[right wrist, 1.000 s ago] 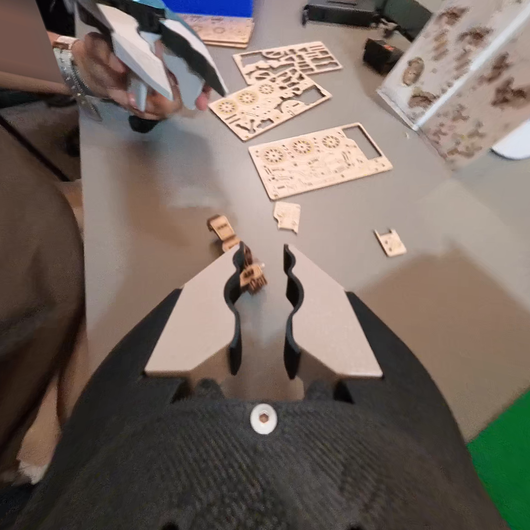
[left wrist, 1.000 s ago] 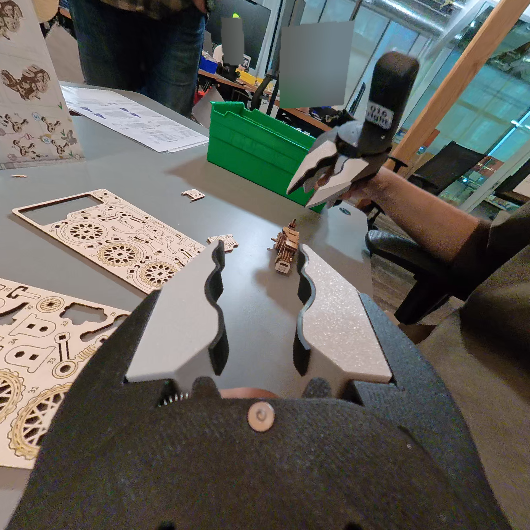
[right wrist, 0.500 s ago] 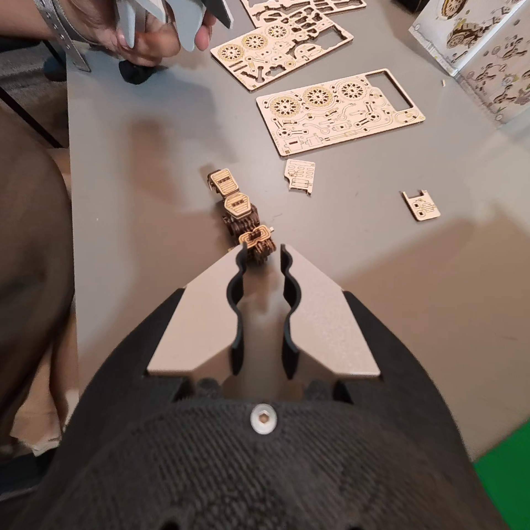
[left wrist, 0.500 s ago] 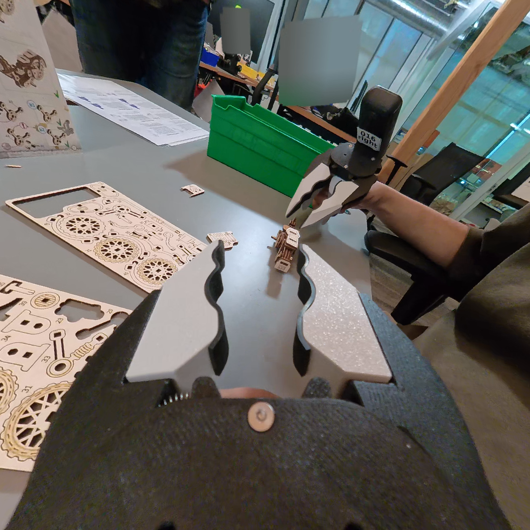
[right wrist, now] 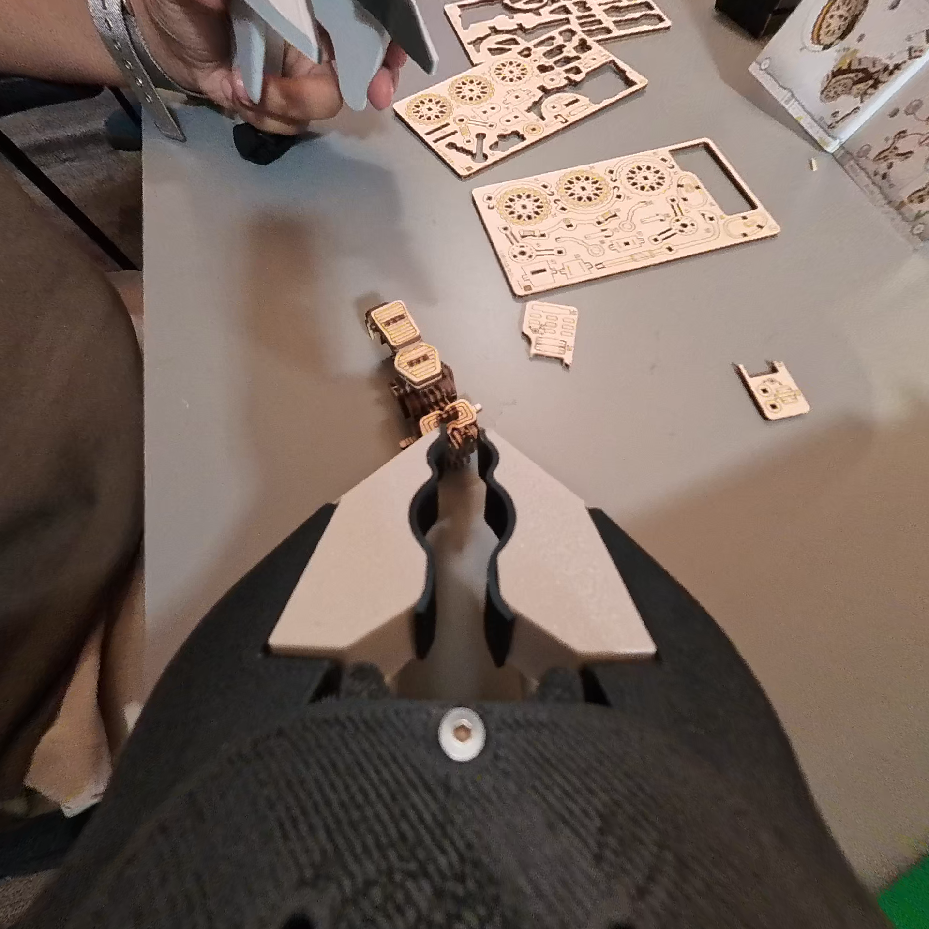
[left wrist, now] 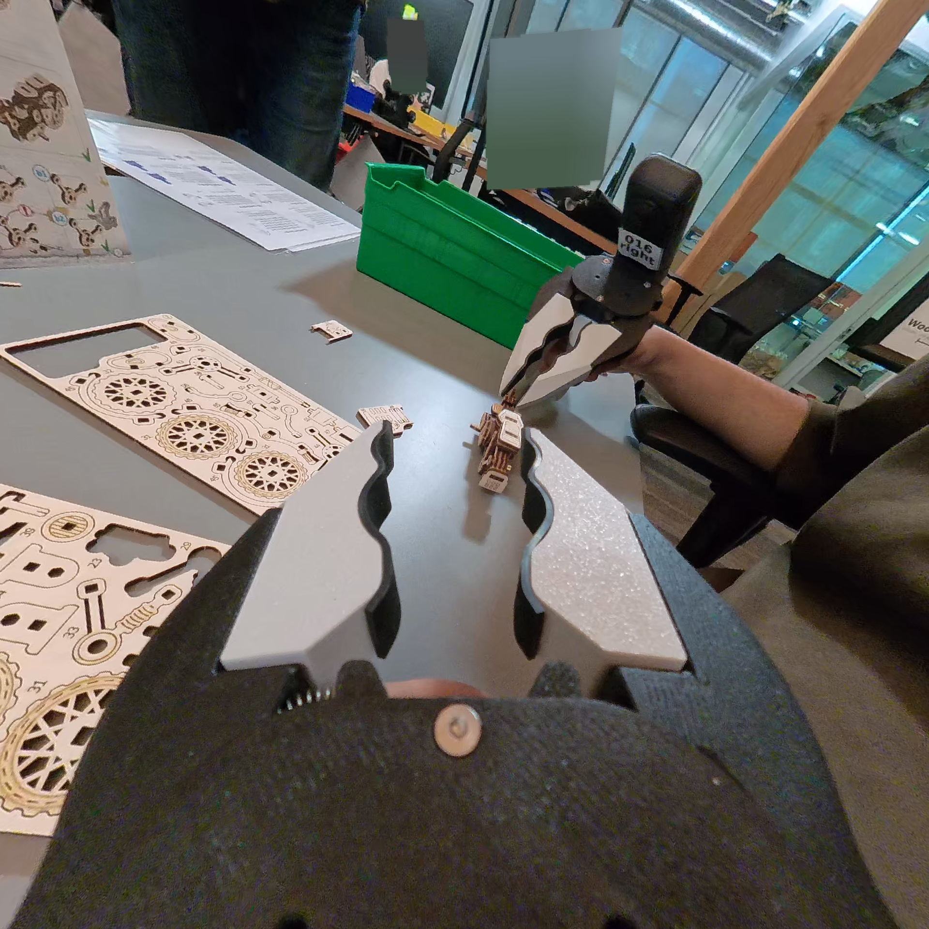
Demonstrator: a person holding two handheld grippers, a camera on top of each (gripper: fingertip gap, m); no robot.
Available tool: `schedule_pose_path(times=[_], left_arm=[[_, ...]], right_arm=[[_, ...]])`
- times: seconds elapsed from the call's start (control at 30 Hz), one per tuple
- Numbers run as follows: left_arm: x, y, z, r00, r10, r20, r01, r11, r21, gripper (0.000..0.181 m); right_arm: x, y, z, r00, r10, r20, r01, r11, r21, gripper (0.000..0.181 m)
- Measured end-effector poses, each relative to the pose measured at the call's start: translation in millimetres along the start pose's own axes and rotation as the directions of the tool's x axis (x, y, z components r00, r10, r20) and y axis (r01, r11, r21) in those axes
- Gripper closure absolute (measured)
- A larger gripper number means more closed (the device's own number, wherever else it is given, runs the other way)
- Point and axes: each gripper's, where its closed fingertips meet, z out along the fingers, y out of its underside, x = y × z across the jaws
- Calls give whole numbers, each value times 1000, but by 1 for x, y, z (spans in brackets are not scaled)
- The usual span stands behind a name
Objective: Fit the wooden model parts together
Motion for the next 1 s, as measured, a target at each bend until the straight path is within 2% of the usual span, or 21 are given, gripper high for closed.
schedule_pose_path(times=[0.2, 0.33, 0.53, 0.67, 0.73, 0.87, 1.0], left_arm=[[1, 1, 1, 1000, 19, 7, -19, 1000, -4, 133], [2, 2, 1, 999, 38, 13, -38, 999, -19, 133], [6, 6, 5, 991, 126, 56, -122, 991, -56, 128], [11, 9, 3, 986, 140, 89, -136, 989, -54, 123], [17, 14, -1, 987, 132, 94, -126, 990, -64, 120], [34, 23, -6, 986, 123, 109, -117, 991, -59, 112], [42, 30, -7, 964, 194, 184, -180, 980, -91, 107]], right_arm=[[-8, -5, 8, 999, -34, -11, 34, 999, -8, 170], [-7, -4, 6, 999, -18, -29, 18, 1000, -7, 156], [-2, -31, -15, 995, 47, -85, -32, 986, 166, 153], [-10, -49, -28, 987, 99, -124, -59, 955, 292, 141], [-18, -48, -30, 980, 114, -161, -59, 948, 311, 130], [-41, -50, -37, 954, 65, -291, 39, 940, 340, 134], [-56, -53, -37, 934, 30, -357, 101, 935, 340, 127]])
